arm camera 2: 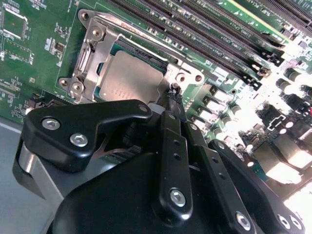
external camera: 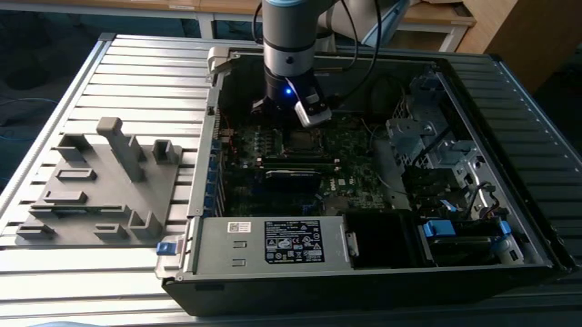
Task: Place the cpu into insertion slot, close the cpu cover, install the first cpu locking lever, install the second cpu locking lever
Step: 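Close the cpu cover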
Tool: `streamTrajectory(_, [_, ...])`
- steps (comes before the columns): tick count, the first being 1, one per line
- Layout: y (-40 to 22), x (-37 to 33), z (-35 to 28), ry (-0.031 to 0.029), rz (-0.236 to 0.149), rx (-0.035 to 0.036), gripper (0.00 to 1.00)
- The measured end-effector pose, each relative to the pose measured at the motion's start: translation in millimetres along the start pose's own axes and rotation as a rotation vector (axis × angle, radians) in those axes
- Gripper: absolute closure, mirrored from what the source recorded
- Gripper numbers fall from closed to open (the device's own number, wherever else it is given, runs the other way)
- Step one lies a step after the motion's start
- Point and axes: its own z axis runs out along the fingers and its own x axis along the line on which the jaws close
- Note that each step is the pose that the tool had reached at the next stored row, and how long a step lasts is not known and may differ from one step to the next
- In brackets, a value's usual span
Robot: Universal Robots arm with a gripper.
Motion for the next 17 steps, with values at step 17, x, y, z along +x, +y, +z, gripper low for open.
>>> streamTrajectory(17, [-0.3, 0.2, 3.8, 0.0004, 0.000, 0.0007, 0.89])
